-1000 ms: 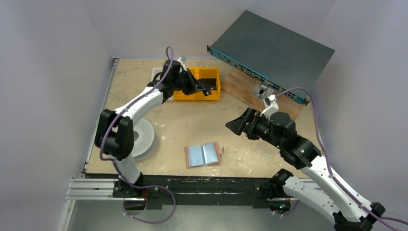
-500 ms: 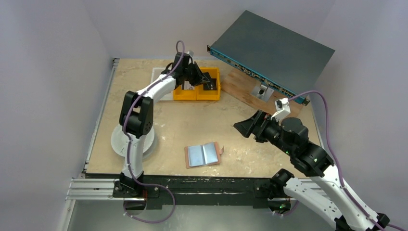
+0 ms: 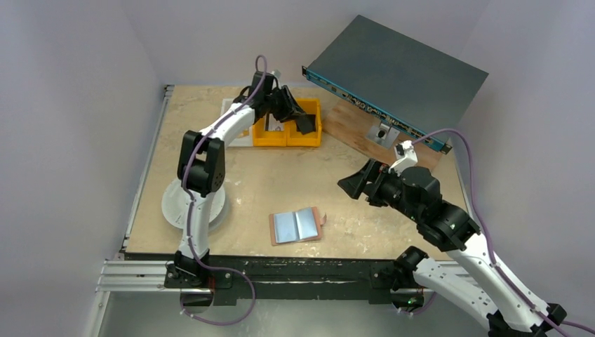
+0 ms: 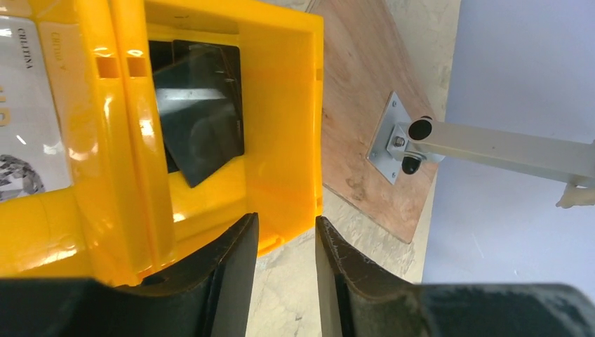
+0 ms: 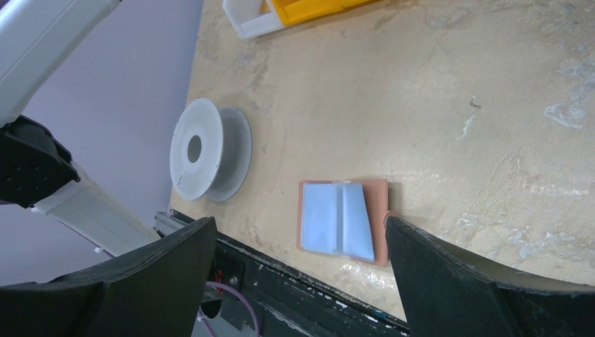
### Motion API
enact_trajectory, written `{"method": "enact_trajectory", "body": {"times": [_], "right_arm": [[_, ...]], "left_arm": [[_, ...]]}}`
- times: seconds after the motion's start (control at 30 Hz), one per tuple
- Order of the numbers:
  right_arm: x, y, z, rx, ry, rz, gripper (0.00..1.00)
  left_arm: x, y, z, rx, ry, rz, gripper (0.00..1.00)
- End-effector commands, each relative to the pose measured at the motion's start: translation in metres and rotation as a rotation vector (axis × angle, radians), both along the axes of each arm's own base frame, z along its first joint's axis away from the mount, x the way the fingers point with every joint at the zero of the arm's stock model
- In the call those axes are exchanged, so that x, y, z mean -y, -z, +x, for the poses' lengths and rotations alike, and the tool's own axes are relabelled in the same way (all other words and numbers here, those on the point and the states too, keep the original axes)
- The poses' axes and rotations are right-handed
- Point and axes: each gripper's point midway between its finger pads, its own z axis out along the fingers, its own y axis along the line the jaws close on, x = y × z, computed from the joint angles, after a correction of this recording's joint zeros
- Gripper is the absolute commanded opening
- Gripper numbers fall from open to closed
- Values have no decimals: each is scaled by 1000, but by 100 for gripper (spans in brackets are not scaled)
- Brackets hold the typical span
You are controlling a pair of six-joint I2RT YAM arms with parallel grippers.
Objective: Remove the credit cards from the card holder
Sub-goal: Place the credit card in the storage box.
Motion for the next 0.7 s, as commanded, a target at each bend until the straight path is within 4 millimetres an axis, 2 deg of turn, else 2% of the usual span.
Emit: {"method": "enact_trajectory", "body": {"times": [0.0,0.2,0.33,0.47,0.5,0.67], "right_arm": [[-6,-15,7,46,-17,10,92],[-15,5,13,7,-35,-26,92],[-24,25,18,-29,-62,-49,91],[-38,46,22,-58,-94,-71,91],[-43,52,21,-68,-107,-79,91],[-77,75,12,-88,-173,-150,87]], "left_arm": [[-10,-63,-5,114,31,-27,35],[-18,-90,-35,139,47,-48,36],[-29,-100,-74,128,47,-66,38],[-40,-99,-130,105,68,-67,39],[-41,-105,-150,121,85,-63,40],[-53,-70,-240,37,163,-43,42]]}}
